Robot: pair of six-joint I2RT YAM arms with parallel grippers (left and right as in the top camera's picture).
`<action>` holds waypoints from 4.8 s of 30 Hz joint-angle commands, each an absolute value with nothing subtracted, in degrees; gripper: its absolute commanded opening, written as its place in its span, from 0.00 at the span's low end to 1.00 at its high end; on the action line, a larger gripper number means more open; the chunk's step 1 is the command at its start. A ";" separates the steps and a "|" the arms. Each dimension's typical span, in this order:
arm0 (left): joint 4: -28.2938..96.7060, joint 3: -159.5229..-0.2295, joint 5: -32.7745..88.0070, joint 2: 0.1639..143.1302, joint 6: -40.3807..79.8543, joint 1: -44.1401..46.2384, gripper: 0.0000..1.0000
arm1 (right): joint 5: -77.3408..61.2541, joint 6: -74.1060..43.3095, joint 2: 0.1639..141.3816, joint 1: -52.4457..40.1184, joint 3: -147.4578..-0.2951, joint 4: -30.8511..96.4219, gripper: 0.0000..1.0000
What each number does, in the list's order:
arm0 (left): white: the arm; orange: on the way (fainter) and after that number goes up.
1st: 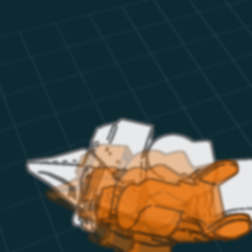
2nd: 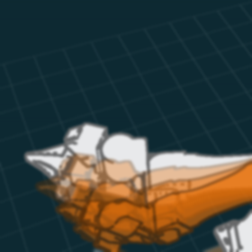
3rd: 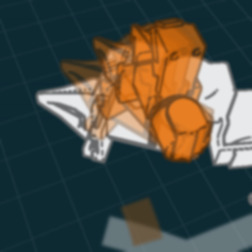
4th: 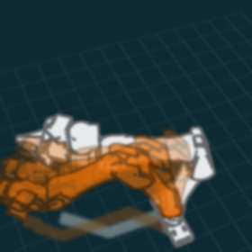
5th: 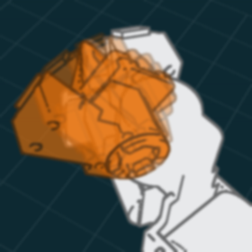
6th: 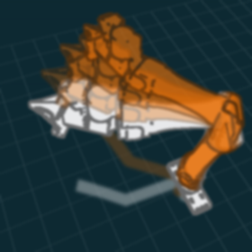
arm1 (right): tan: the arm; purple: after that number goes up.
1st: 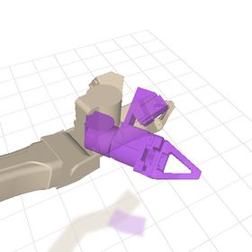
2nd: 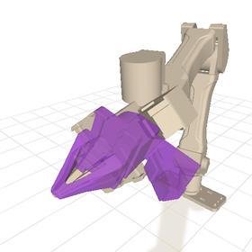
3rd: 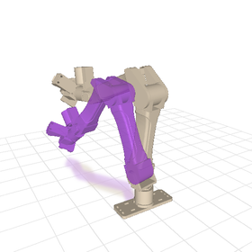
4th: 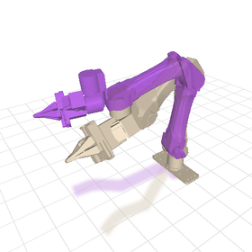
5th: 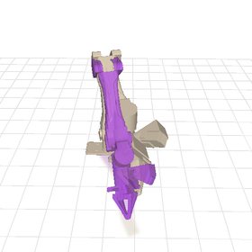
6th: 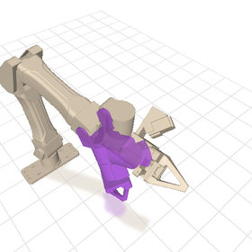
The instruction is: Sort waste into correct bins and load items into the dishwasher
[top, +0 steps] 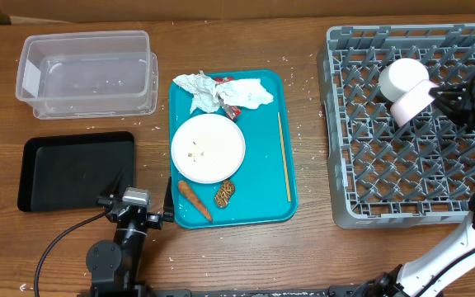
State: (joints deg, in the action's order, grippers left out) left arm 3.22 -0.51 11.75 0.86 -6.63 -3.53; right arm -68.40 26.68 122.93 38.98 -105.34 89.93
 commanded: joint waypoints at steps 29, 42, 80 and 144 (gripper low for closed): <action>3.22 -0.27 11.42 0.62 -7.60 -4.05 1.00 | -25.21 -7.55 103.42 35.46 -105.49 81.21 0.27; 3.22 -0.27 11.42 0.62 -7.60 -4.05 1.00 | -20.84 -8.62 103.26 3.51 -104.84 83.81 0.44; 3.22 -0.27 11.42 0.62 -7.60 -4.05 1.00 | -2.72 -16.75 124.14 -25.08 -94.50 64.99 0.39; 3.22 -0.27 11.42 0.62 -7.60 -4.05 1.00 | 6.87 -17.58 124.22 -31.05 -95.83 63.83 0.36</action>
State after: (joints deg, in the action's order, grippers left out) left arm 3.22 -0.51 11.73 0.86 -6.63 -3.53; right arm 5.43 -19.11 124.36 -31.35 -95.79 64.69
